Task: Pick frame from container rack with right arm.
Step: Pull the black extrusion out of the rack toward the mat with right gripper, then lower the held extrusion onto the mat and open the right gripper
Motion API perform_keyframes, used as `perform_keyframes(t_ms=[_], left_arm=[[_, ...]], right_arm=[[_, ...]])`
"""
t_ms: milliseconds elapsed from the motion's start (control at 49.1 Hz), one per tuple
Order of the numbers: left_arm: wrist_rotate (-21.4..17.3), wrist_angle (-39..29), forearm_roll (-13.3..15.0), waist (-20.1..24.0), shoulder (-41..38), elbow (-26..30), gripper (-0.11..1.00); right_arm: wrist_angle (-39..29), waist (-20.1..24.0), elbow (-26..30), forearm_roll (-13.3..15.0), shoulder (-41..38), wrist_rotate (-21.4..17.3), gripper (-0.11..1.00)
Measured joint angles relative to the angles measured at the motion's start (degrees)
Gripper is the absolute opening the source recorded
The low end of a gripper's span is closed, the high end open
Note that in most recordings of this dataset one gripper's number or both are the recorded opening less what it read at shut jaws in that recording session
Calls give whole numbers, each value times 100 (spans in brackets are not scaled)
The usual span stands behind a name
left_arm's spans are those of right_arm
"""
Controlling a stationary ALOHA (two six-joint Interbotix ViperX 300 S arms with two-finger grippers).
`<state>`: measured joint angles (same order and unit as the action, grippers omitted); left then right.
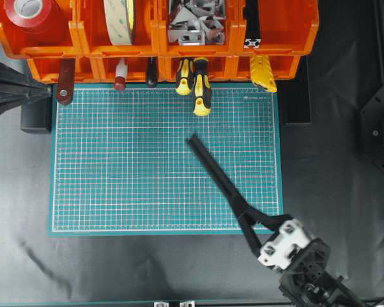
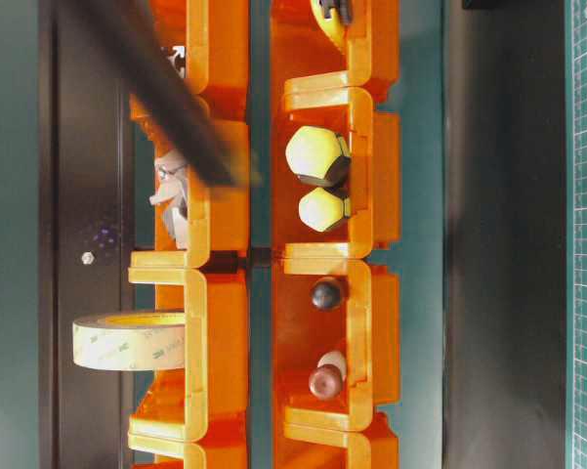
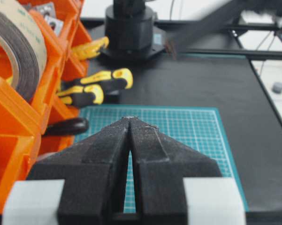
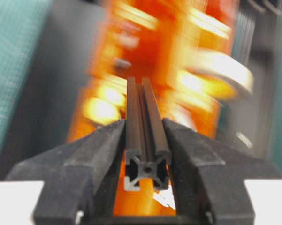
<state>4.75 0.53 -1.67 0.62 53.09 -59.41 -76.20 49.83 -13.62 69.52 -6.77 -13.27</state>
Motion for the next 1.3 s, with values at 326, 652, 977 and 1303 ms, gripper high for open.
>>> perform_keyframes(t_ms=[326, 652, 977, 1303], left_arm=[[220, -9, -9, 0, -26, 0, 0], [220, 0, -9, 0, -18, 0, 0], [211, 0, -9, 0, -18, -9, 0], [176, -9, -9, 9, -9, 0, 0]], right_arm=[[896, -360, -694, -387, 97, 70, 25], [2443, -1266, -1169, -721, -79, 88, 25], [3146, -2180, -1063, -1037, -457, 396, 25], [3331, -2153, -501, -1582, -984, 853, 25]])
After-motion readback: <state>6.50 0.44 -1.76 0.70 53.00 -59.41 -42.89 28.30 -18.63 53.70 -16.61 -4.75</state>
